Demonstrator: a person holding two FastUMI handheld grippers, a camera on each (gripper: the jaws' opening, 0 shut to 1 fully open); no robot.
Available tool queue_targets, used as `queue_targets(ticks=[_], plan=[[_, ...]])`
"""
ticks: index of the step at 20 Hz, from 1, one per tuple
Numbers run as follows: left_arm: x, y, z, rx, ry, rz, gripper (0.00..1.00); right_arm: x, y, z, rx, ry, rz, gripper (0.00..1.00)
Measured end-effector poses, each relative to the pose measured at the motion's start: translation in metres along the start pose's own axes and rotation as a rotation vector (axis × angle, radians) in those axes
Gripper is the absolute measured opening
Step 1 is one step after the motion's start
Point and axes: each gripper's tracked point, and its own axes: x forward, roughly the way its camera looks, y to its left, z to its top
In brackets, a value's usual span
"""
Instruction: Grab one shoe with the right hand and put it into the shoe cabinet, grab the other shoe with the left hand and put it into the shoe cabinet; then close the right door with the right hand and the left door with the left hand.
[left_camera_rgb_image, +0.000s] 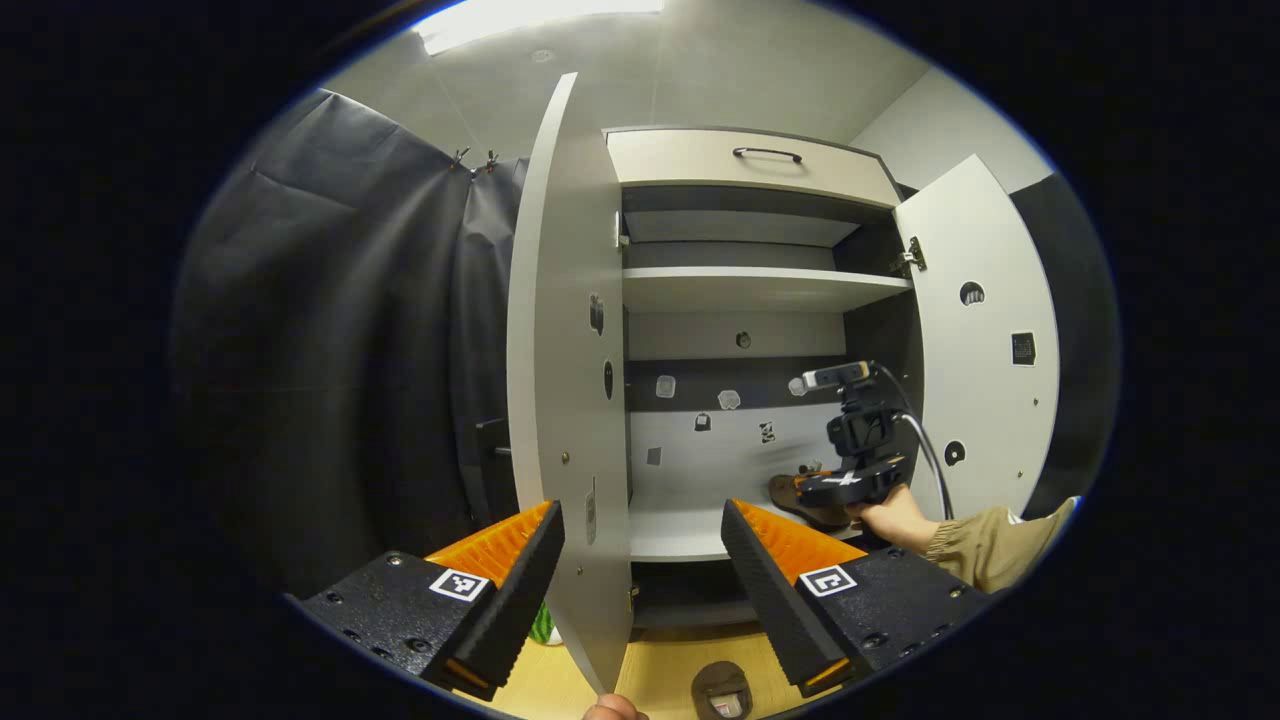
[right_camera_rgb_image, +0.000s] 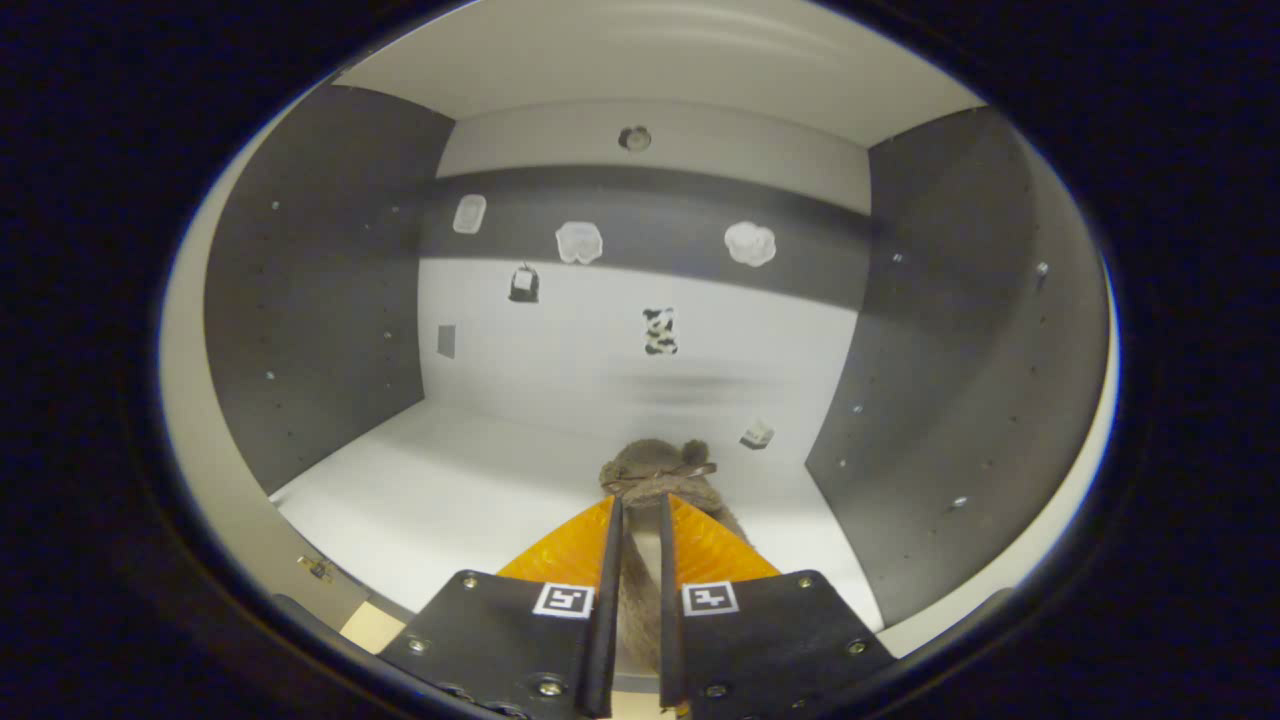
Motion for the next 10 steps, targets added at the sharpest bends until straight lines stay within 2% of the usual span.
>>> queue_targets(ticks=[5,9,10], plan=[[-0.005,-0.016,-0.022,-0.009,0.045,-0.037,0.97,-0.091,-0.001,0.058,0.05,-0.145,0.028,0.18],[-0.004,-0.043,-0.059,-0.027,0.115,-0.098,0.98,-0.165,-0.003,0.083,0.084,-0.219,0.039,0.16],[-0.003,-0.05,-0.072,-0.031,0.14,-0.116,0.98,-0.181,-0.004,0.088,0.101,-0.237,0.04,0.18]])
